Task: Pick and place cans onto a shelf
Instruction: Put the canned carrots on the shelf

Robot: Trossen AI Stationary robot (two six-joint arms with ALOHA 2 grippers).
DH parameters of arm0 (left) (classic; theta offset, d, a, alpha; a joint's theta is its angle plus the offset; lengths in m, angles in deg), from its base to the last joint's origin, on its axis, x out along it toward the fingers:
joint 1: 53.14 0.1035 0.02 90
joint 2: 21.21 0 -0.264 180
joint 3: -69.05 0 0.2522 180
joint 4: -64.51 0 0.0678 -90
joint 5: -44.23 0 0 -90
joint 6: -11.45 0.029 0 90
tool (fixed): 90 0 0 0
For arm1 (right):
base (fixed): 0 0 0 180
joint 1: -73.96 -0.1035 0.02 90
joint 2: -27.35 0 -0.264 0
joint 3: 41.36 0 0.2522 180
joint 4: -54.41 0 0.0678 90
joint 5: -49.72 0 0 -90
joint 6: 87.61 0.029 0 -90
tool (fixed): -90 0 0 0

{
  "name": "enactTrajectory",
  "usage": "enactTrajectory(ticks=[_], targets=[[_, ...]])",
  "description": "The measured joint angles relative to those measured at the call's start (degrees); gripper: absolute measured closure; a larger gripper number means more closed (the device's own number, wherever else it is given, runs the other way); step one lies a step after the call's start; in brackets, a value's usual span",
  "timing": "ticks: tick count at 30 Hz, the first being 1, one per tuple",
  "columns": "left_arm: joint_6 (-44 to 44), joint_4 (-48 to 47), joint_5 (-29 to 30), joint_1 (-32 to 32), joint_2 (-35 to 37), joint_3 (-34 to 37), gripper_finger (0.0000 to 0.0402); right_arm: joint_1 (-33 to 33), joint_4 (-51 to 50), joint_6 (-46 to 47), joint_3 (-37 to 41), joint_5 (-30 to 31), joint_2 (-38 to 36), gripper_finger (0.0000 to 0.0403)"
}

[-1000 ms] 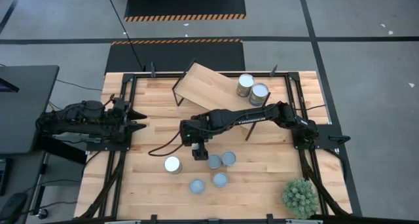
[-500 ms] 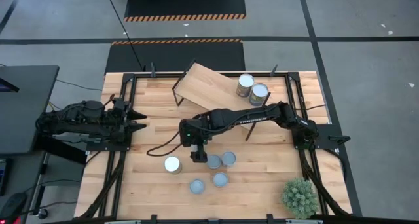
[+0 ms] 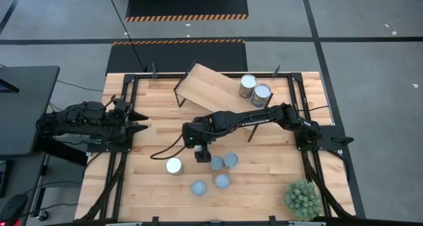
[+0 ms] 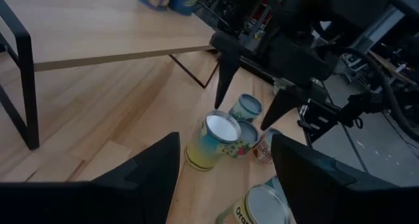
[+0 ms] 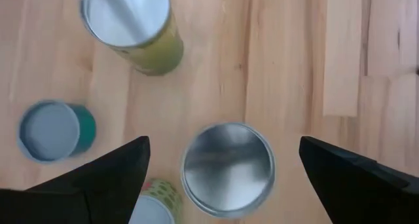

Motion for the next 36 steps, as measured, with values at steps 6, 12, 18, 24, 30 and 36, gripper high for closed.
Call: enactTrajectory(ticks=[6, 12, 18, 24, 30, 36], targets=[[0.12, 0.02, 0.0, 0.0, 0.0, 0.0, 0.0155, 0.04, -1.17, 0.0, 0.29, -0.34, 0.0, 0.0003], [0.13, 0.01, 0.0, 0.0, 0.0, 0.0, 0.0155, 0.07, -0.44, -0.13, 0.46, -0.36, 0.32, 0.0003], [0.05, 0.02, 0.0, 0.0, 0.0, 0.0, 0.0155, 0.33, 0.4, -1.05, 0.55, -0.4, 0.52, 0.0003], [0.06, 0.02, 0.0, 0.0, 0.0, 0.0, 0.0155, 1.13, 1.16, -1.07, 0.87, -0.39, 0.52, 0.0003], [0.04, -0.02, 0.0, 0.0, 0.0, 0.0, 0.0155, 1.22, 2.64, -0.44, 1.64, -1.84, 0.51, 0.0003], [0.04, 0.06, 0.0, 0.0, 0.0, 0.0, 0.0155, 0.89, 3.75, 0.48, 4.27, -2.0, 0.51, 0.0003]])
